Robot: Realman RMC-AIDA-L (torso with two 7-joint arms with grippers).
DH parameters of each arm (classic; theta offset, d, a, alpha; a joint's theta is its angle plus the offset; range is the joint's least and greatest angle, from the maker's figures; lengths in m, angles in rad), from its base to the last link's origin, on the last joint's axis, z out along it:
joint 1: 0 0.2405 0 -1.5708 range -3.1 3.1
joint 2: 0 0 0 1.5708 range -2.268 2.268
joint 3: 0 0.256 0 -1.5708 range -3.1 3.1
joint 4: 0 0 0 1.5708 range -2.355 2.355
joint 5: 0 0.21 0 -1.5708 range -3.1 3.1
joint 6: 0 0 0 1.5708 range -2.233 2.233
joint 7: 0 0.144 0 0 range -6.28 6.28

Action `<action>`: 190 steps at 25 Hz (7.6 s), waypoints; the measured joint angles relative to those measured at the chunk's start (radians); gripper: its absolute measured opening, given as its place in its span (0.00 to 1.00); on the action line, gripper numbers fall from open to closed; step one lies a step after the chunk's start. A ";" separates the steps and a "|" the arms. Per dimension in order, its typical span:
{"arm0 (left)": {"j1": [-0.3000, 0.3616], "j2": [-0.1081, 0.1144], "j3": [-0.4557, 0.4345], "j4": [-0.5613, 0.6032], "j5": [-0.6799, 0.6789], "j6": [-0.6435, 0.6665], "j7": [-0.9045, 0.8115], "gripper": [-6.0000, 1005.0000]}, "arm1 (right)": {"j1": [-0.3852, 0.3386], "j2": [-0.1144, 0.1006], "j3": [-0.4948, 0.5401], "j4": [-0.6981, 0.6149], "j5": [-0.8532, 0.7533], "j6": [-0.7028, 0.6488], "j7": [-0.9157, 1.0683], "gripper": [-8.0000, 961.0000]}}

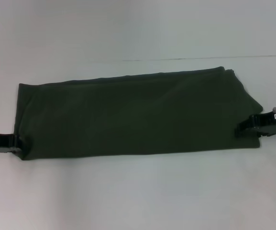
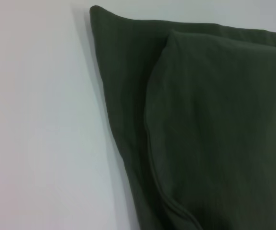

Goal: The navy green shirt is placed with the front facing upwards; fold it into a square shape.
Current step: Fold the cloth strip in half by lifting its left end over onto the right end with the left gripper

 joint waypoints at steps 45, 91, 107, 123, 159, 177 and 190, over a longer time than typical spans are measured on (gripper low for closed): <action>-0.013 0.054 -0.089 0.060 0.040 0.357 0.082 0.06 | 0.012 0.007 -0.018 -0.042 -0.030 -0.368 -0.155 0.04; -0.001 0.079 -0.194 0.149 0.179 0.433 0.081 0.07 | 0.017 -0.074 0.167 -0.205 -0.051 -0.645 -0.212 0.82; 0.015 0.078 -0.378 0.151 0.000 0.344 0.129 0.44 | -0.079 -0.015 0.240 -0.143 0.432 -0.551 -0.543 0.82; 0.114 0.071 -0.390 0.053 -0.460 0.444 0.429 0.64 | -0.089 0.135 0.187 0.198 0.562 -0.312 -1.446 0.82; -0.045 0.092 -0.080 -0.023 0.120 0.180 -0.012 0.90 | -0.077 0.141 0.105 0.348 0.615 -0.166 -1.662 0.81; -0.052 0.087 -0.065 -0.072 0.122 0.159 -0.003 0.89 | -0.077 0.141 0.105 0.353 0.612 -0.151 -1.656 0.81; -0.061 0.080 -0.061 -0.099 0.117 0.161 -0.002 0.88 | -0.077 0.141 0.103 0.362 0.610 -0.151 -1.656 0.81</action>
